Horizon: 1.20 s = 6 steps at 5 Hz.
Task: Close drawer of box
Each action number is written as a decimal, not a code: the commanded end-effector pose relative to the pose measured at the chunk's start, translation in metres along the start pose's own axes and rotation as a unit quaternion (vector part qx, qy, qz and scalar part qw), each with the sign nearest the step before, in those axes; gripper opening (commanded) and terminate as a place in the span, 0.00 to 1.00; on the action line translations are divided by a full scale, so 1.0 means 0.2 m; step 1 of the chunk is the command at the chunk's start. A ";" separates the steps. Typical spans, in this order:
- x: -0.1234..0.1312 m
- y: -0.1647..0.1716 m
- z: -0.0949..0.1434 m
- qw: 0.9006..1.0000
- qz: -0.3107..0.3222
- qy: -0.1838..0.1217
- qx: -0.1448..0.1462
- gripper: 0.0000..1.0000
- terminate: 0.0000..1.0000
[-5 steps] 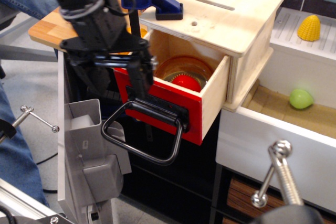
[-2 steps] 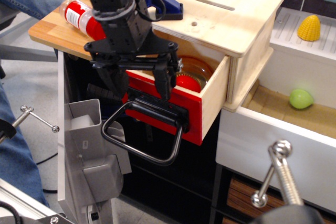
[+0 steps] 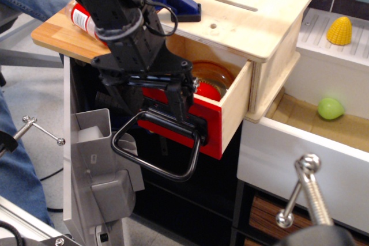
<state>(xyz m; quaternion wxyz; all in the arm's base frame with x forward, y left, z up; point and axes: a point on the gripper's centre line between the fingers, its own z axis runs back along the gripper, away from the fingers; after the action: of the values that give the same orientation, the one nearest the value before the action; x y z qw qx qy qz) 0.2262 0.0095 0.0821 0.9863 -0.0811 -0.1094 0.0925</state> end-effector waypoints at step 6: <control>0.65 0.12 -0.06 0.992 -0.025 -0.103 0.063 1.00 0.00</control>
<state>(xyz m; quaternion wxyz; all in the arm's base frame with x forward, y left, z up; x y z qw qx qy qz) 0.3190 0.0494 0.0670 0.9868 -0.0130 -0.1436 0.0738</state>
